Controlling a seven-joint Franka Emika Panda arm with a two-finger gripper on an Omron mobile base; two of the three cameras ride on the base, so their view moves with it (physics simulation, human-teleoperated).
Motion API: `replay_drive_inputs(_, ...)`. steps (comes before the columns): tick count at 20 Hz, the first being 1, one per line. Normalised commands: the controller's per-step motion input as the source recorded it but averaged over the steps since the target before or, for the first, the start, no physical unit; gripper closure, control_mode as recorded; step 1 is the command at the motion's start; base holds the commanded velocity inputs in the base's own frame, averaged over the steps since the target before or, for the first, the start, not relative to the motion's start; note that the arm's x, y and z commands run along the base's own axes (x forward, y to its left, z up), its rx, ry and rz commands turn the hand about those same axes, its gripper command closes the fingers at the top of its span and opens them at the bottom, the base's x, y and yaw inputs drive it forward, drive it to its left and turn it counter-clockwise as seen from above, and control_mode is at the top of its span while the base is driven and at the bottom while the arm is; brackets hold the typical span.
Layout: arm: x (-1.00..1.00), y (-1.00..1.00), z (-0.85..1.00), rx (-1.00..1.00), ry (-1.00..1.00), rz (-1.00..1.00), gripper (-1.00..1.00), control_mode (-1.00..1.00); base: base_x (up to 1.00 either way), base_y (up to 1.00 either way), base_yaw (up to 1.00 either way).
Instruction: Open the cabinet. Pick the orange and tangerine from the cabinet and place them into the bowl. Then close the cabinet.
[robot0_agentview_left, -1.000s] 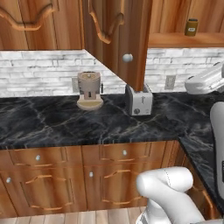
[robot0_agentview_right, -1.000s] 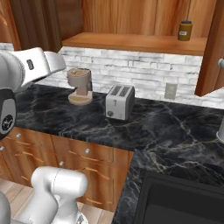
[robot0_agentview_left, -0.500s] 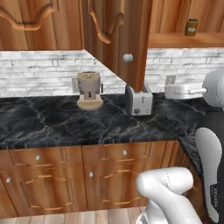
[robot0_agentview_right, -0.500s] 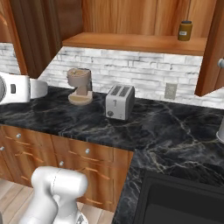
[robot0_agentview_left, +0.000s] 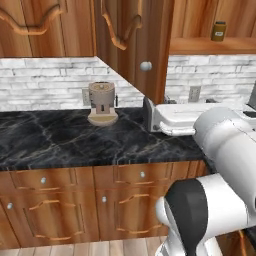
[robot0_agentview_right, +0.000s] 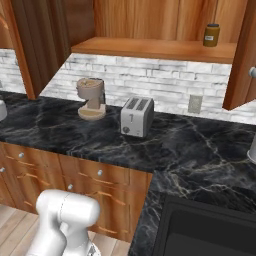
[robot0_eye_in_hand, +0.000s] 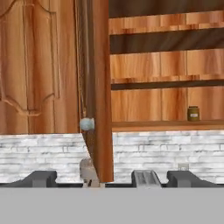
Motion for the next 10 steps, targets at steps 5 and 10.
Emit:
replay_drive_inputs(5,-0.04,0.62,0.22,-0.16,-0.32,-0.35,-1.00,-1.00,0.00,0.00,0.00)
replay_drive_inputs(10,0.83,0.81,-0.06,-0.15,-0.05,-0.36,-1.00,-1.00,0.00,0.00,0.00)
